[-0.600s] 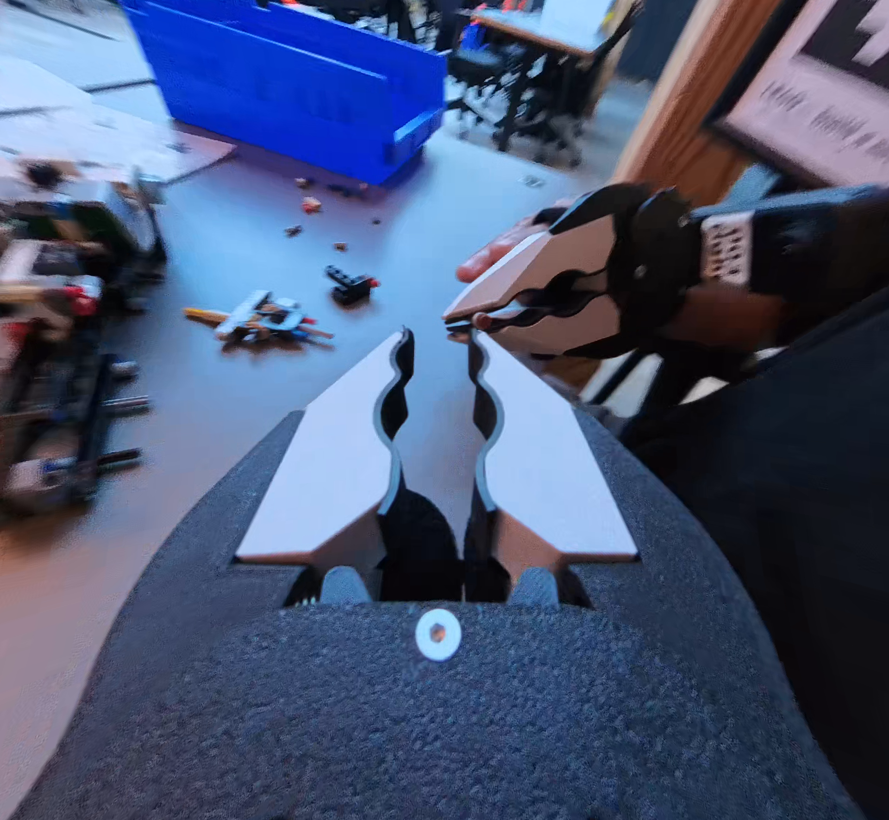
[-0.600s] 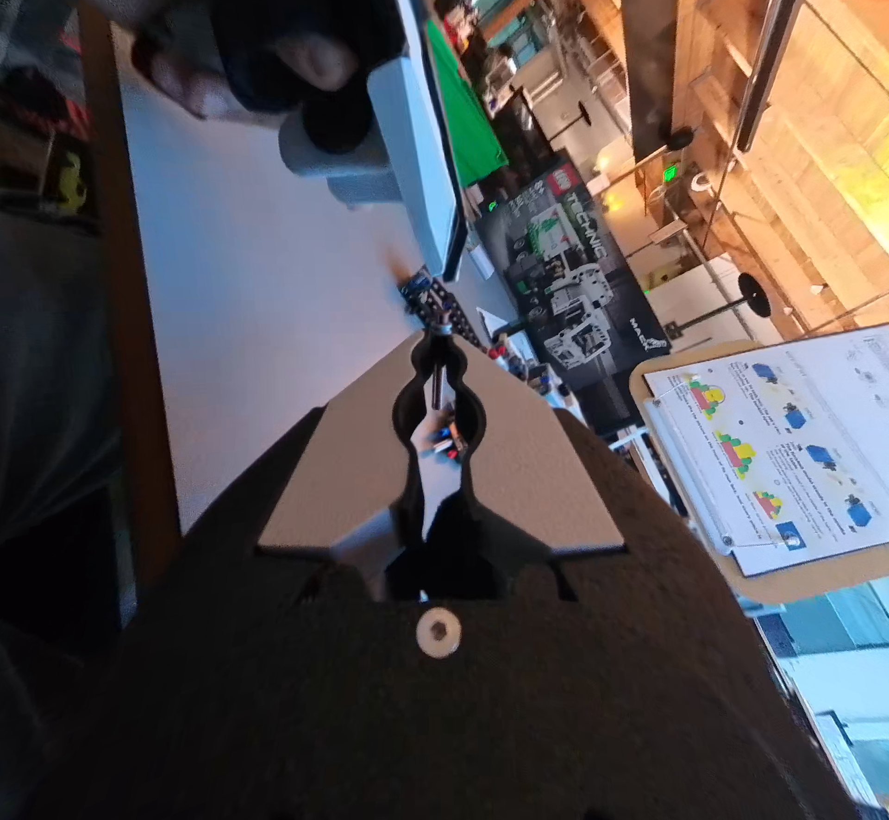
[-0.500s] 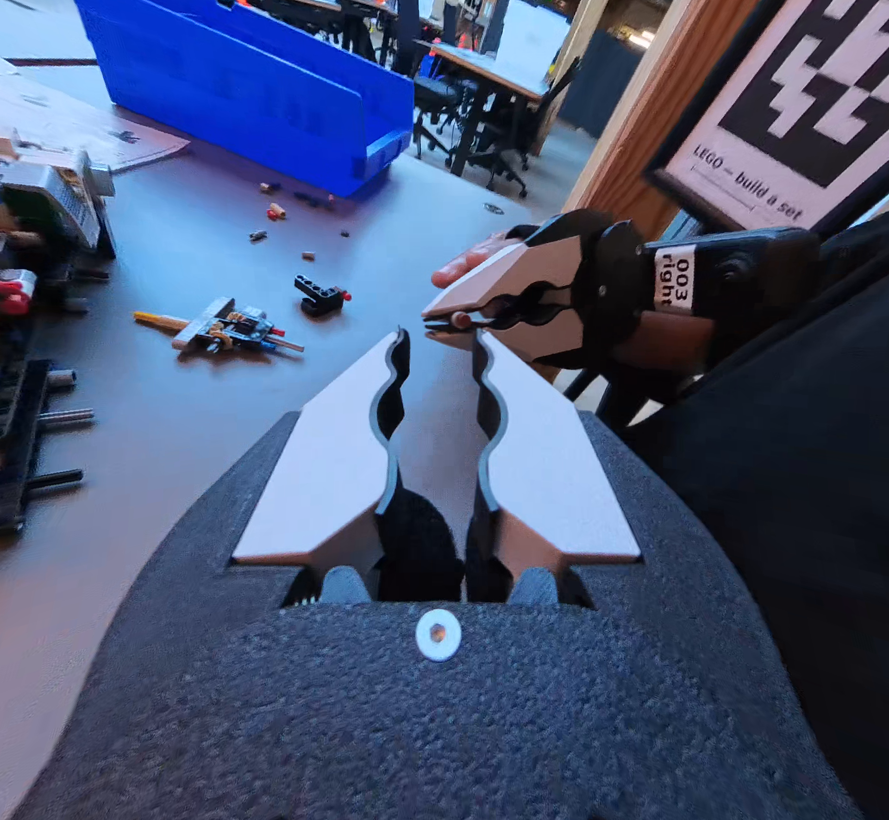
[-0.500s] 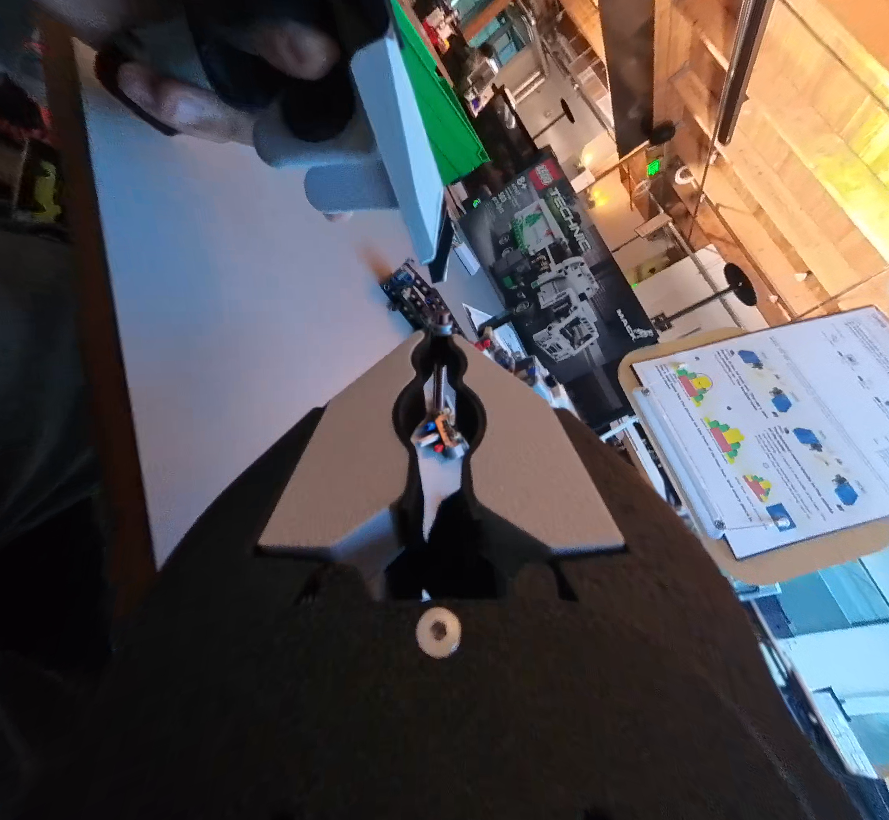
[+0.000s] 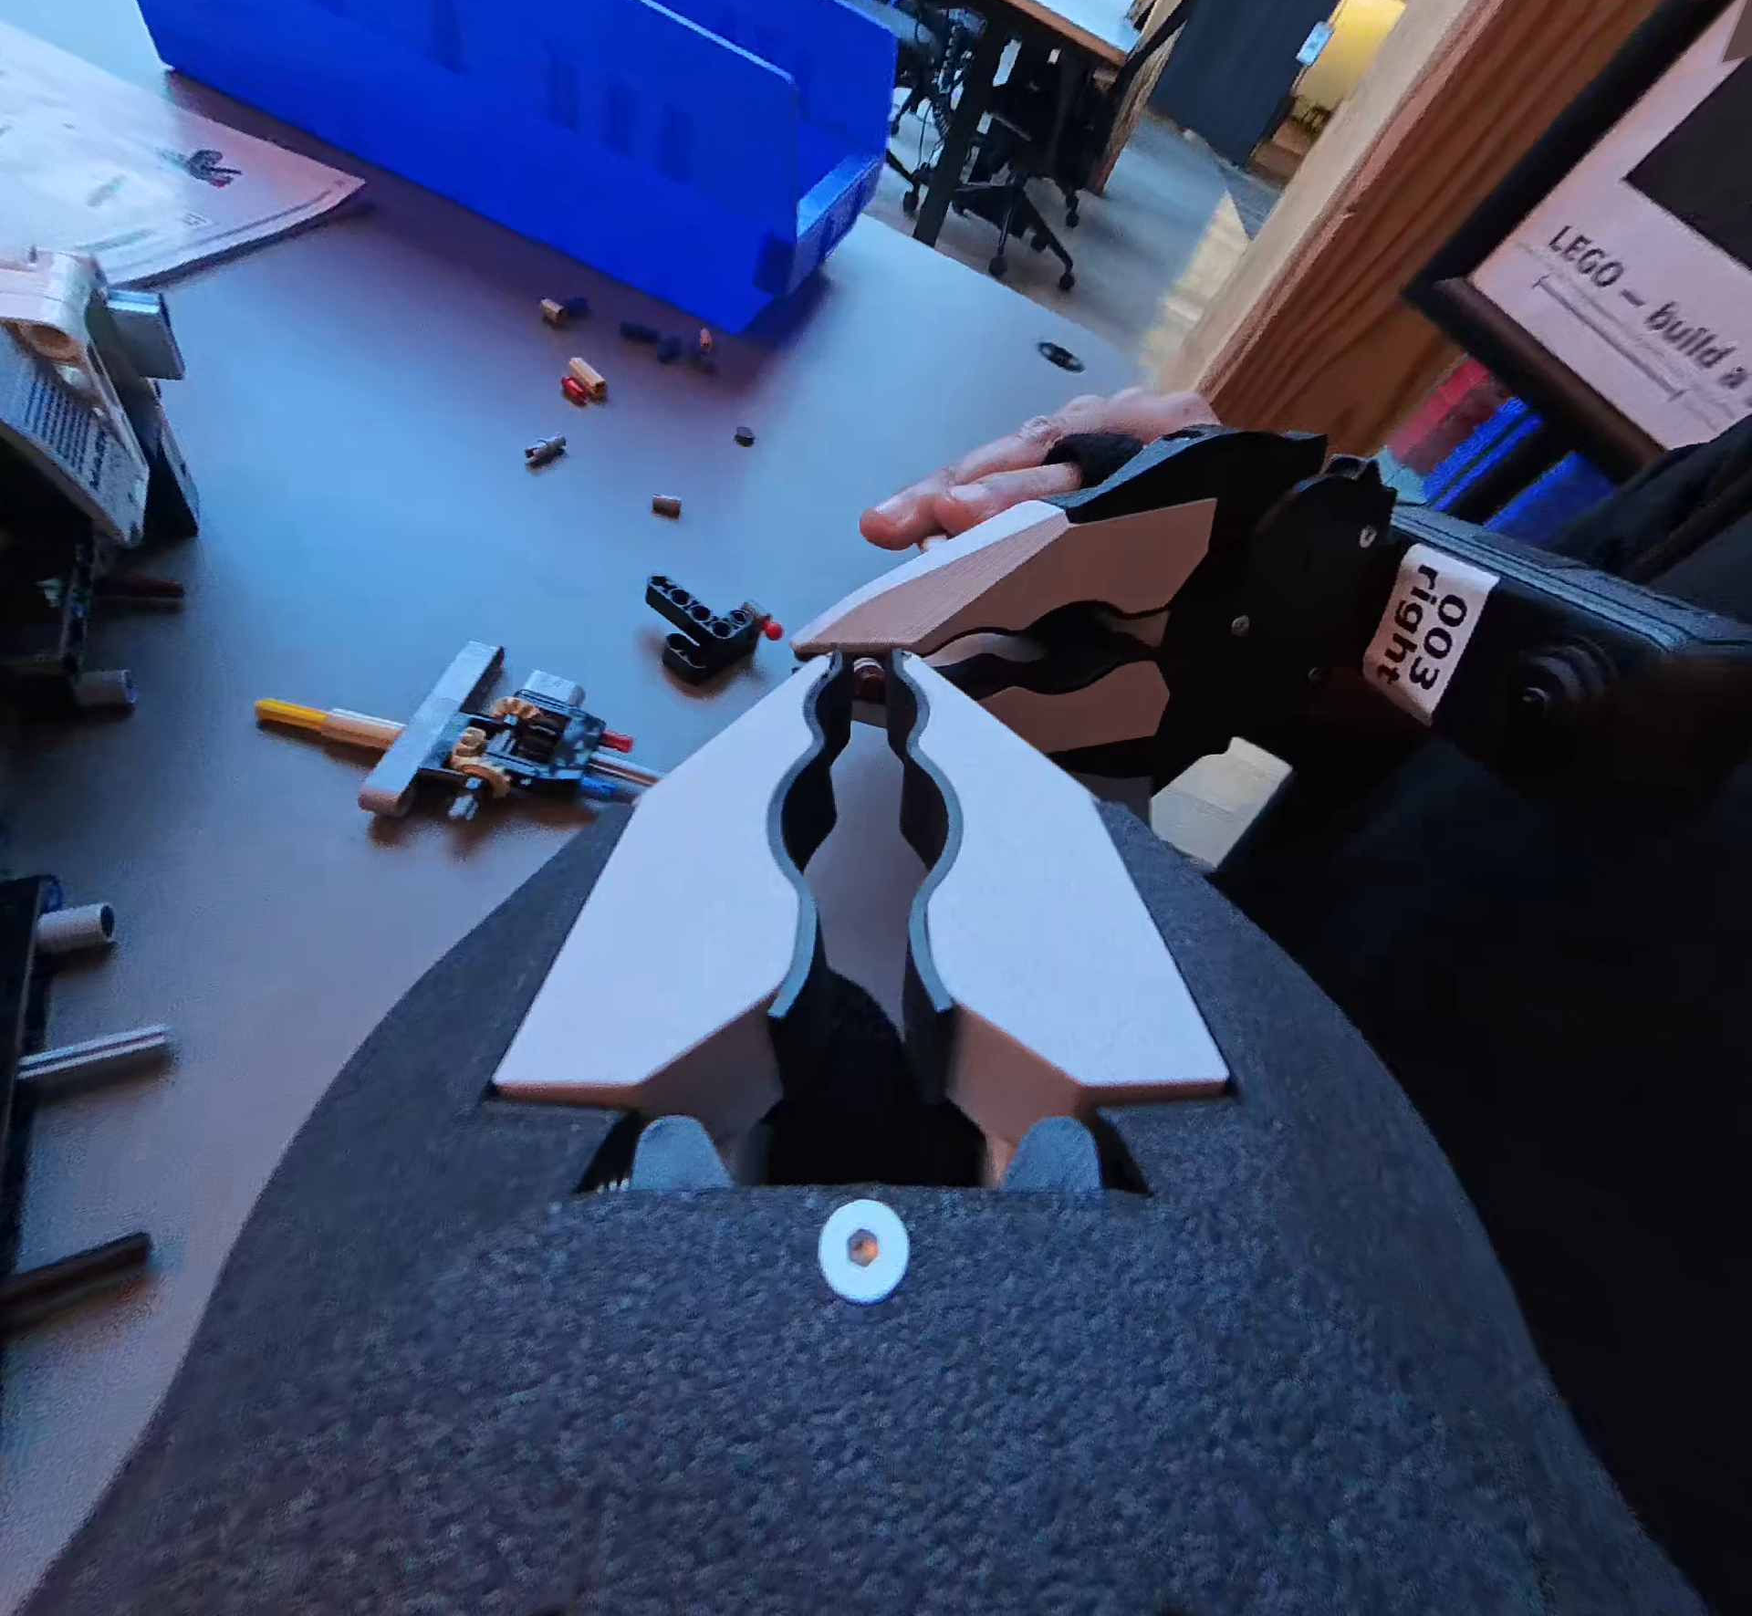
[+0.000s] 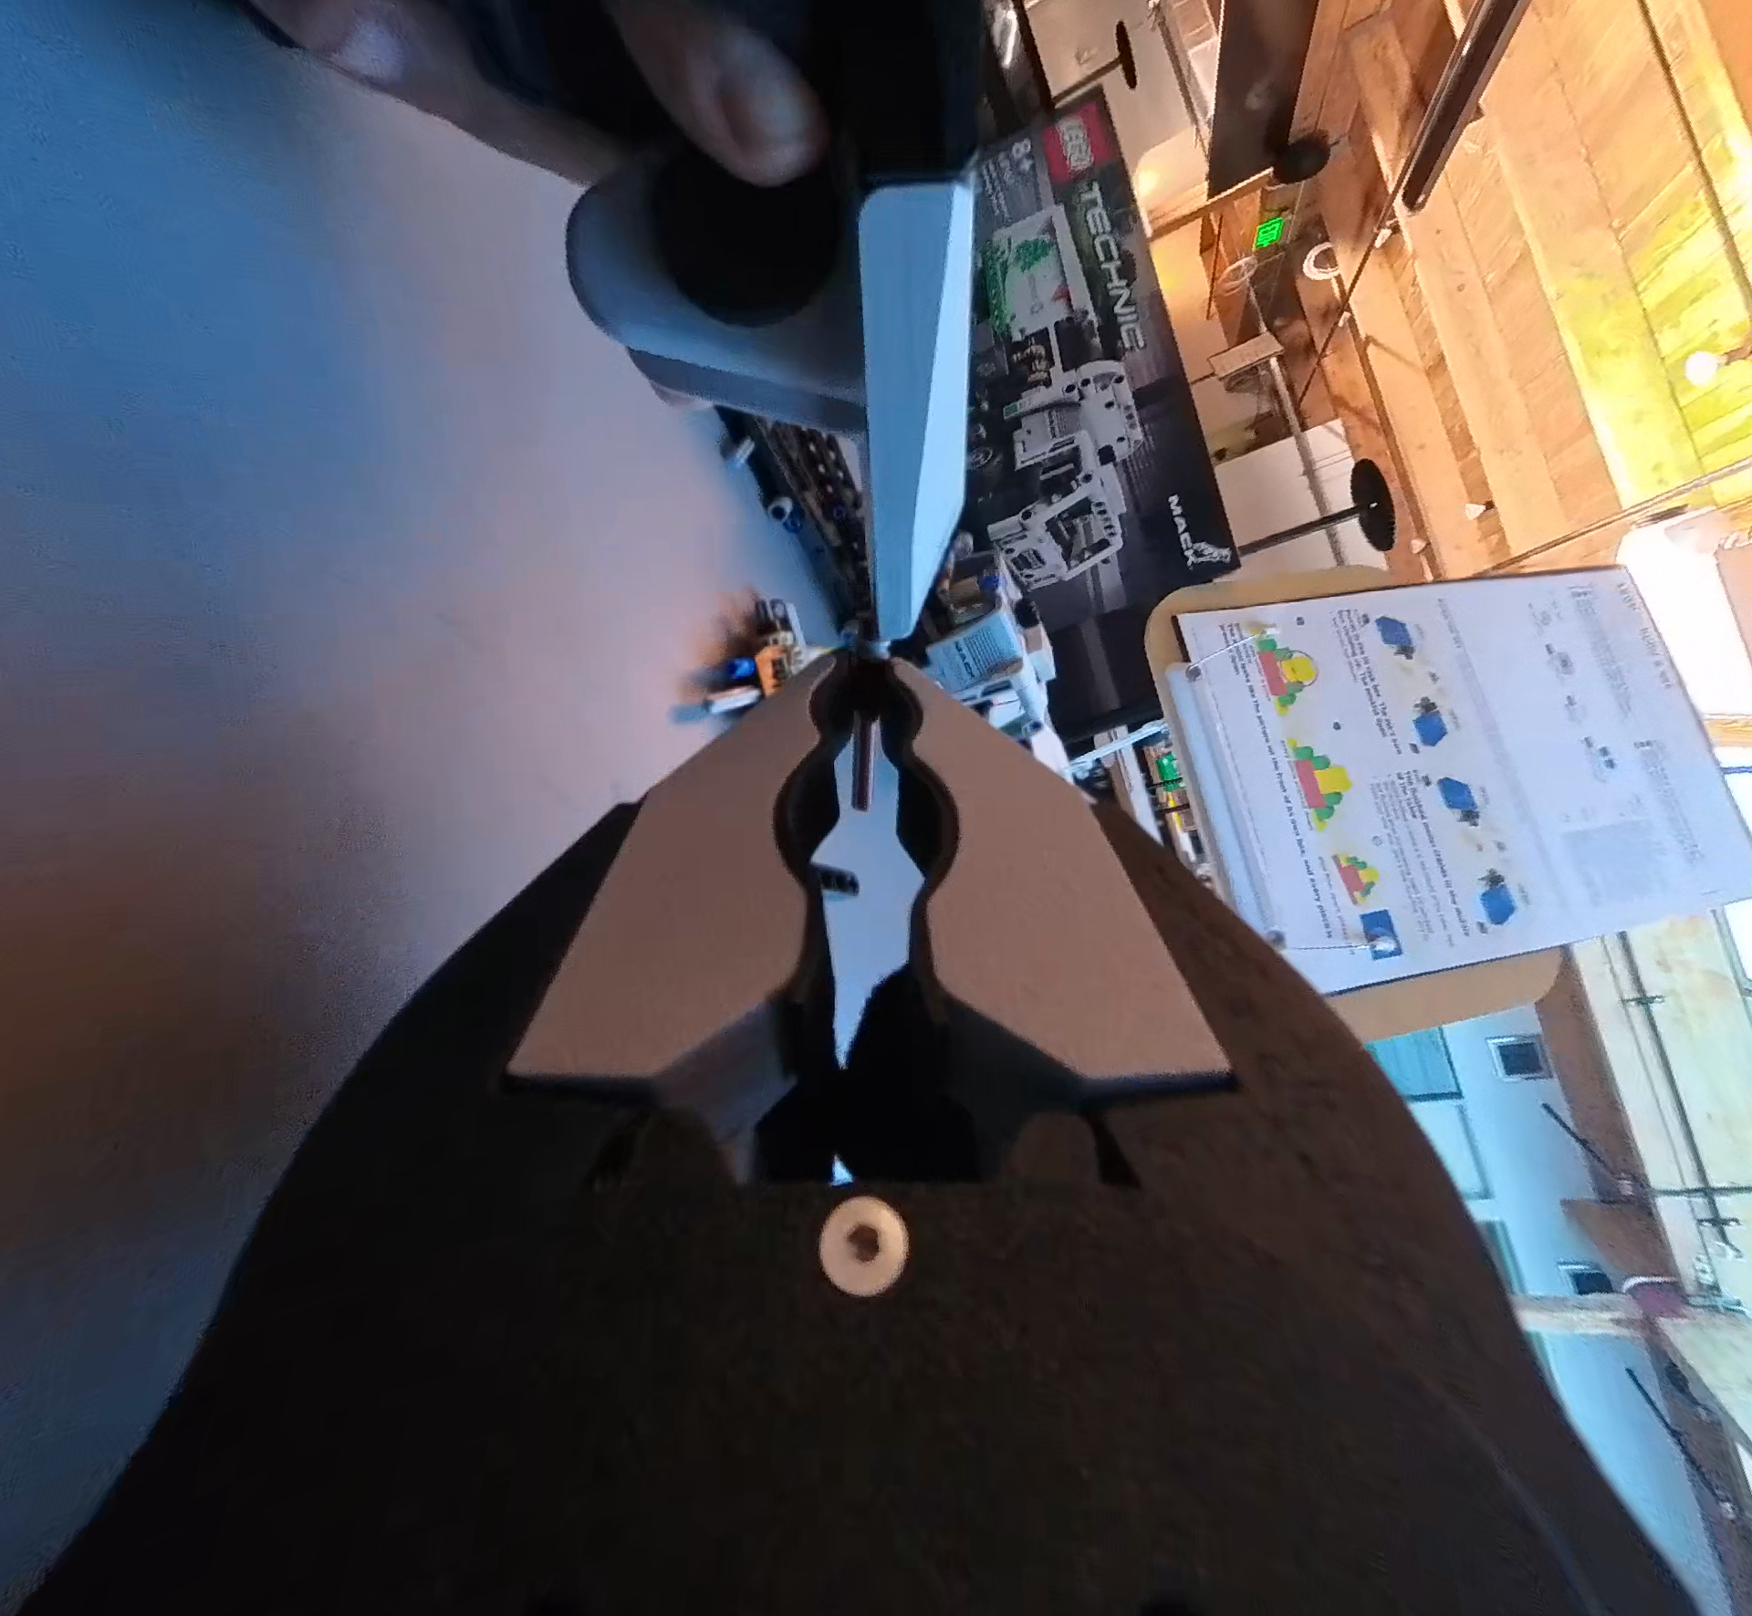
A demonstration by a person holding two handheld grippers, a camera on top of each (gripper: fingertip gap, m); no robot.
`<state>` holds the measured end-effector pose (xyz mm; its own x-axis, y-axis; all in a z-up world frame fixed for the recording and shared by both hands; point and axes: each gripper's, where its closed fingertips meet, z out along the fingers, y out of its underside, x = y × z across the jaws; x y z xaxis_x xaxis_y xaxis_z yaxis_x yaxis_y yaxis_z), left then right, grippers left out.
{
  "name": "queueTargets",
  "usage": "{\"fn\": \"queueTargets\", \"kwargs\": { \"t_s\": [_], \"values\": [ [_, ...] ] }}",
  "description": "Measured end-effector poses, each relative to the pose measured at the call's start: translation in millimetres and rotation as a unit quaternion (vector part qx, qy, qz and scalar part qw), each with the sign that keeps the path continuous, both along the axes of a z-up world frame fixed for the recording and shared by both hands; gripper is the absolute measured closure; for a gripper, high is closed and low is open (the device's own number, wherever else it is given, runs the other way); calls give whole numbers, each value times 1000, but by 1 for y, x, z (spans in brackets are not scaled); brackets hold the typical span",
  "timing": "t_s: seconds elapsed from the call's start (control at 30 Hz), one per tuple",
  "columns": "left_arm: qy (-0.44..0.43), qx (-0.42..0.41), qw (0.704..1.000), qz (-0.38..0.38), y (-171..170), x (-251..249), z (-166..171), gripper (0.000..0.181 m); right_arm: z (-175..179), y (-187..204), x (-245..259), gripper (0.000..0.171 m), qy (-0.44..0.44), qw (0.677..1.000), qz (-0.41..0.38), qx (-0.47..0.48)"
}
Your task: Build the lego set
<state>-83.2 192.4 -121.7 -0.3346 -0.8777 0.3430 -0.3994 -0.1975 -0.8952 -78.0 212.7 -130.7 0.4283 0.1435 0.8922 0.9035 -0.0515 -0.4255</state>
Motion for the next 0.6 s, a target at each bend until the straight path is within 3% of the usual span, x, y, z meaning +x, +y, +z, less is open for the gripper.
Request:
{"fn": "queueTargets", "kwargs": {
  "t_s": [0.23,0.33,0.47,0.6],
  "values": [
    [39,27,999,5,10,18,-12,176,-8,12,15,168,28,999,7,-39],
    [33,57,998,-3,12,19,-12,177,-9,13,14,168,87,994,16,-64],
    [9,9,1000,-21,16,15,2,177,6,11,11,157,271,955,50,-109],
    [-44,-61,996,-39,26,9,23,177,23,4,12,150,451,872,104,-158]
  ]
}}
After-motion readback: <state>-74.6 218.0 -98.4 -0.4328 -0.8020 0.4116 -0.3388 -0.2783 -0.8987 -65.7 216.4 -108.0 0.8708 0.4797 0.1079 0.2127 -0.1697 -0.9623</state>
